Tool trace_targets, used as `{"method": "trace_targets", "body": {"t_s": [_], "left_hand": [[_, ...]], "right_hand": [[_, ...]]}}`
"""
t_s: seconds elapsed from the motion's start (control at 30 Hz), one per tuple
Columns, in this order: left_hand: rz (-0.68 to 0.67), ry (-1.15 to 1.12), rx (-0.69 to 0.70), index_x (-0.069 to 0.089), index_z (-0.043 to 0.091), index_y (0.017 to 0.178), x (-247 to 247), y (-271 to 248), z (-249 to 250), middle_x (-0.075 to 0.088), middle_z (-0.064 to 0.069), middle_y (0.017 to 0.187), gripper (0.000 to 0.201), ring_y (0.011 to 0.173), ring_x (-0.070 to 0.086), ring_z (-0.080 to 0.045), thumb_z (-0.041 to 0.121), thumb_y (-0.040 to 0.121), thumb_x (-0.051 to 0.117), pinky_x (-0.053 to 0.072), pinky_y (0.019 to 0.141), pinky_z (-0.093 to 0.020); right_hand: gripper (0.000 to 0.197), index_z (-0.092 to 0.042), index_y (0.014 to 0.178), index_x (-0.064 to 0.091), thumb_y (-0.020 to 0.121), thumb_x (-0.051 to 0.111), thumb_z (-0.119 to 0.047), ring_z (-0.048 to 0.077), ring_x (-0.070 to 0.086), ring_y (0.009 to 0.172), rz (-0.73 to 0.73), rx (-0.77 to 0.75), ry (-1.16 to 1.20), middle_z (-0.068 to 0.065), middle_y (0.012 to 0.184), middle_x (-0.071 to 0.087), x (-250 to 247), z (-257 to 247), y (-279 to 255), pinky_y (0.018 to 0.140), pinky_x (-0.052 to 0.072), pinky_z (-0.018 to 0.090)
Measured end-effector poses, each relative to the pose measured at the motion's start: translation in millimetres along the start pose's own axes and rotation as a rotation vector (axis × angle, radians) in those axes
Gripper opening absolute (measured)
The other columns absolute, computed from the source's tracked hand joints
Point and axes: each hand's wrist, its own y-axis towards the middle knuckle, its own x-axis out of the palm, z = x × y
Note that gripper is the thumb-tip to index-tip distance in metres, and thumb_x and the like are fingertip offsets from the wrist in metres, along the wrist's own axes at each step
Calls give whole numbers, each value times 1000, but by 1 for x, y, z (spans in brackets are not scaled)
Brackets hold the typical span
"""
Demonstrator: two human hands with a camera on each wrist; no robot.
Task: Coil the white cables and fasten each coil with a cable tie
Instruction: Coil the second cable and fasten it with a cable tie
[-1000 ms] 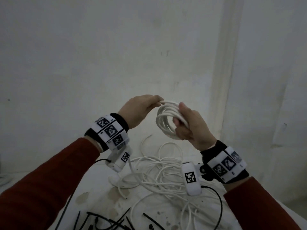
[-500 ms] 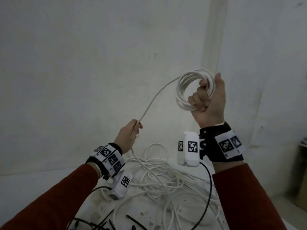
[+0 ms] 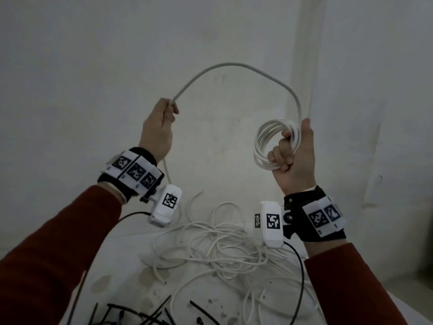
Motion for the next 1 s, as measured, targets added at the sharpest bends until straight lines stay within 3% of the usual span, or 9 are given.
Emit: {"method": "trace_targets", "body": {"t_s": [0.1,0.2,0.37,0.47,0.6,0.7,0.8,0.93,1.0], "left_hand": [[-17,170,94,46,23,87,-28,12,0,41,10,70,20,59,41,6,16,101,33,31,58,-10],[-49,316,104,47,19,90,-56,14,-9,41,7,68,19,55,42,4,14,102,34,31,54,-13],[-177,628,88,56,5,97,-98,-1,-36,52,-14,74,23,58,42,-25,11,101,34,29,56,-31],[-384,842,75,57,6,101,-117,-24,-52,55,-15,80,18,63,43,-24,2,96,40,33,60,-32],[-557,1015,359,56,10,101,-134,-66,-51,51,-11,66,41,49,48,-26,-18,72,59,34,47,-28],[-577,985,523,58,7,103,-141,-97,-26,53,-10,66,25,50,51,-26,0,80,50,33,46,-27],[-586,956,552,56,10,105,-149,-119,-4,53,-7,69,27,54,50,-26,19,92,35,37,48,-27],[-642,953,599,56,14,106,-149,-145,14,53,1,73,22,63,43,-15,16,90,41,32,55,-23],[-686,930,629,53,17,105,-145,-154,23,54,3,74,22,67,40,-13,22,97,32,27,58,-24]], "right_hand": [[57,-16,64,55,99,29,-52,7,22,24,-59,63,70,-6,29,26,0,11,-1,37,29,20],[59,-17,58,59,95,31,-54,7,20,23,-179,165,113,-6,27,26,2,18,-5,36,22,20],[57,-17,54,58,90,33,-53,8,16,21,-304,236,211,-6,24,26,13,25,-17,33,28,18],[58,-17,55,60,91,32,-53,8,13,24,-302,205,290,-7,26,28,24,28,-21,35,23,19],[61,-16,59,58,98,28,-51,6,24,24,-206,149,423,-7,29,29,37,34,-22,38,29,19],[53,-15,67,54,100,28,-47,7,29,31,-124,109,503,-7,37,33,43,43,-20,44,35,20],[40,-15,77,48,100,29,-41,9,38,41,-114,122,591,-5,48,42,46,55,-19,51,38,20],[36,-13,84,47,102,27,-36,10,48,49,-104,126,619,-5,57,49,52,78,-21,59,48,20],[35,-15,84,46,103,25,-35,9,51,51,-103,125,561,-6,59,52,58,91,-22,61,49,21]]}}
